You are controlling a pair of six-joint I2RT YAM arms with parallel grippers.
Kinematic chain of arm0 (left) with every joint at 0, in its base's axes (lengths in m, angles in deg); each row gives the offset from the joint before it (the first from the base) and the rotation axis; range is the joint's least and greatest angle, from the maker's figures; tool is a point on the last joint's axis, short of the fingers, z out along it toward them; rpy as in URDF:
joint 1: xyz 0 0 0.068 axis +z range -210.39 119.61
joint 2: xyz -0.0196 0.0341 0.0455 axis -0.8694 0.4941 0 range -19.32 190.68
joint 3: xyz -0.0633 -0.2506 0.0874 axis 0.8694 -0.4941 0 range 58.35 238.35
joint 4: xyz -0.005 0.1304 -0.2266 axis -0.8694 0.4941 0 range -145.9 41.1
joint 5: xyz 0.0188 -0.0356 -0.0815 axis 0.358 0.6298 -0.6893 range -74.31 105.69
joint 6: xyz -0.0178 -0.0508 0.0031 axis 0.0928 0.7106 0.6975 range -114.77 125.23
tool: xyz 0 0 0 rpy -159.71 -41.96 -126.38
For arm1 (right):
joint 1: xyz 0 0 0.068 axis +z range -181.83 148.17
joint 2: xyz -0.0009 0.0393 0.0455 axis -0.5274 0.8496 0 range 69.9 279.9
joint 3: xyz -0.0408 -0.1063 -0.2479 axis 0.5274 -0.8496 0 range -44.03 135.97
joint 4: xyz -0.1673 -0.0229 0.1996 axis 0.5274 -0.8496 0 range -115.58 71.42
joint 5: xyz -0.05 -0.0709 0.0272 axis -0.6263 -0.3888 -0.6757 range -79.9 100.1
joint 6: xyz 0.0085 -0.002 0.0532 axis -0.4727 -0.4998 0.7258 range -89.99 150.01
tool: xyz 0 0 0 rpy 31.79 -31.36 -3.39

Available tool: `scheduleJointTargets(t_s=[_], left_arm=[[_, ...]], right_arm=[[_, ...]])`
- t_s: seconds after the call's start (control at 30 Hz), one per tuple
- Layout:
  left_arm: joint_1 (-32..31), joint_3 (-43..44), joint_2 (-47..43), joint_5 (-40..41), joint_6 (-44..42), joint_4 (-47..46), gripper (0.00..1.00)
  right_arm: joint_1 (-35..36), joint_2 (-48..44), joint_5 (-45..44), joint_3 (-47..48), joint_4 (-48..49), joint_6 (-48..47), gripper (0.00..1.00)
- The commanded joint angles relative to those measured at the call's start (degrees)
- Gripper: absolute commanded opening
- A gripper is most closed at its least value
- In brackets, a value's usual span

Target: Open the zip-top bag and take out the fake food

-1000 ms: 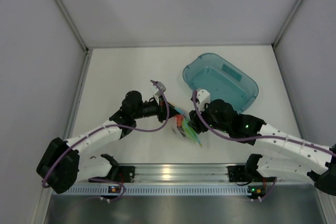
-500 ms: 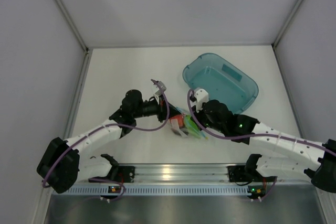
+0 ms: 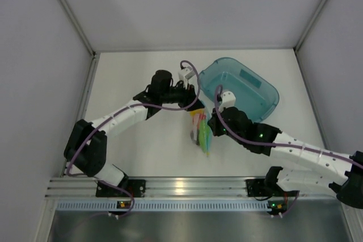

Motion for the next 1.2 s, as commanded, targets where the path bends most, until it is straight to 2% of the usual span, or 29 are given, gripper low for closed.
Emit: scheduleJointTargets(t_s=[0.0,0.07,0.13,0.2,0.33,0.5,0.6,0.67,0.8,0.87,1.0,1.03,1.1,1.13,1.17], left_arm=[[1.0,5.7,1.5,7.6,-1.2,6.7,0.49],[1.0,5.0,0.1,10.1,1.3,6.6,0.69],[1.0,3.6,-2.8,13.8,3.6,6.7,0.76],[0.4,1.4,-5.6,17.1,4.8,6.6,0.79],[-2.7,-2.3,-13.7,24.2,5.0,6.9,0.81],[-10.7,-5.7,-19.0,37.2,3.8,9.0,0.81],[-14.4,-5.7,-18.3,43.3,3.0,10.0,0.78],[-16.2,-4.3,-17.0,44.5,2.4,10.7,0.77],[-20.5,-0.6,-11.7,54.1,1.7,15.7,0.74],[-21.8,-0.1,-10.6,57.8,1.9,16.5,0.69],[-22.0,0.0,-9.4,60.0,3.0,17.0,0.51],[-22.1,0.0,-9.4,60.8,3.0,17.0,0.40],[-22.0,0.1,-9.5,62.3,3.6,17.9,0.26],[-22.0,0.2,-9.9,62.7,3.7,18.1,0.16],[-22.1,0.0,-10.3,63.2,3.8,18.4,0.13]], right_arm=[[0.8,0.5,-5.2,1.7,-0.7,7.7,0.00],[0.7,1.4,-7.5,1.9,-0.3,9.6,0.00],[0.6,2.4,-7.9,1.9,1.3,10.7,0.00],[0.5,3.6,-8.6,2.4,2.1,11.4,0.00],[0.4,4.8,-8.9,2.8,4.5,11.9,0.00],[0.2,4.2,-9.2,3.3,5.6,12.1,0.00],[0.2,3.6,-9.2,3.0,6.1,12.0,0.00],[0.2,3.5,-9.0,3.0,6.1,12.0,0.00],[0.1,2.8,-8.8,2.8,5.9,12.2,0.00],[0.2,2.5,-8.6,2.6,6.0,12.1,0.00],[0.2,2.1,-8.6,2.4,5.7,11.5,0.00],[0.2,2.1,-8.8,2.3,5.4,11.4,0.00],[0.1,2.2,-9.3,1.9,5.0,11.2,0.00],[-0.3,2.1,-9.6,1.5,4.5,11.1,0.00],[-0.6,2.0,-10.0,0.6,4.3,11.1,0.00]])
